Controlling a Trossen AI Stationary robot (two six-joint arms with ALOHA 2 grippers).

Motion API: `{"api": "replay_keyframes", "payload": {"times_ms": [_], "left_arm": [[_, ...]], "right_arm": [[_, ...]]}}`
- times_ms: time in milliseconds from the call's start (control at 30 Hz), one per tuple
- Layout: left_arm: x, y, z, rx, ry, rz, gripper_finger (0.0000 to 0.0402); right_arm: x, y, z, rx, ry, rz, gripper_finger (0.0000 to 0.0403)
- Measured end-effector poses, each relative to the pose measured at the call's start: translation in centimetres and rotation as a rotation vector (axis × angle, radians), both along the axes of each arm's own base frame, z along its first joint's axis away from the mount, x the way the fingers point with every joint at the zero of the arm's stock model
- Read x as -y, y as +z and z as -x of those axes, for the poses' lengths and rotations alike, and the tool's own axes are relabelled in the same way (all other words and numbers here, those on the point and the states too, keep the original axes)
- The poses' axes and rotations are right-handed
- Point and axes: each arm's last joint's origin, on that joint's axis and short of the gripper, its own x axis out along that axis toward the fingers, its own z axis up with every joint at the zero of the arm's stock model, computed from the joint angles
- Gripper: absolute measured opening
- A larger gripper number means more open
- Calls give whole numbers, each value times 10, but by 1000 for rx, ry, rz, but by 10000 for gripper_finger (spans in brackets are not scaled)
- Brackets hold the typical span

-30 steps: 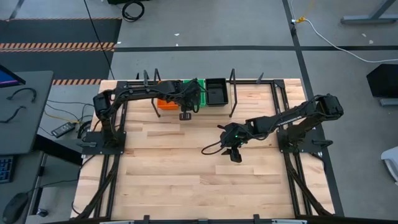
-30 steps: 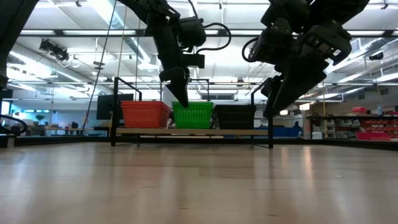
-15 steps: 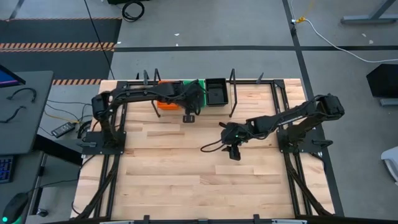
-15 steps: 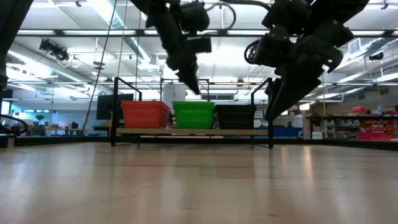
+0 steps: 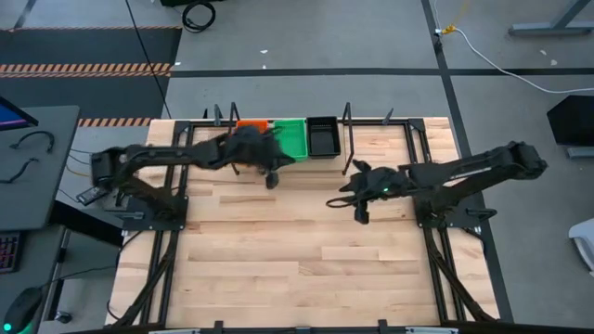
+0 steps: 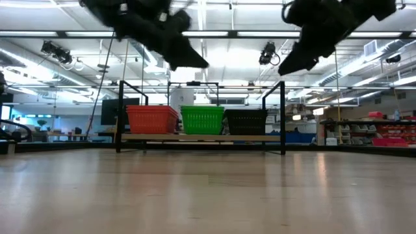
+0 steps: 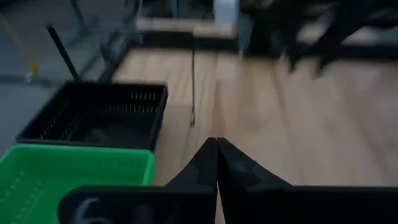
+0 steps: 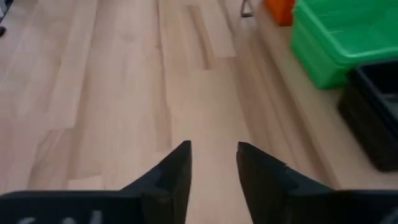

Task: Stack baskets on shelf by color
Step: Return to Home Position

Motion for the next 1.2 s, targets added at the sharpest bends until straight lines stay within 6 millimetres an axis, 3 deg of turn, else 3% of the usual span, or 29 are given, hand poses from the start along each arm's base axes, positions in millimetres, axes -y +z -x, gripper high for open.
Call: {"api": "replay_keyframes", "payload": {"times_ms": [167, 333, 500, 867, 1200], "left_arm": [[32, -12, 48, 199, -32, 6, 3], [53, -27, 96, 258, 2, 2, 2], [66, -43, 128, 317, -22, 21, 1], [75, -72, 168, 399, -40, 21, 2], [78, -88, 187, 450, -38, 57, 3]], "right_arm": [[6, -9, 27, 51, -19, -6, 72], [7, -8, 53, 199, -6, -48, 16], [9, -4, 77, 319, -12, -15, 8], [11, -24, 115, 523, -38, -78, 8], [12, -45, 128, 612, -20, -36, 9]]}}
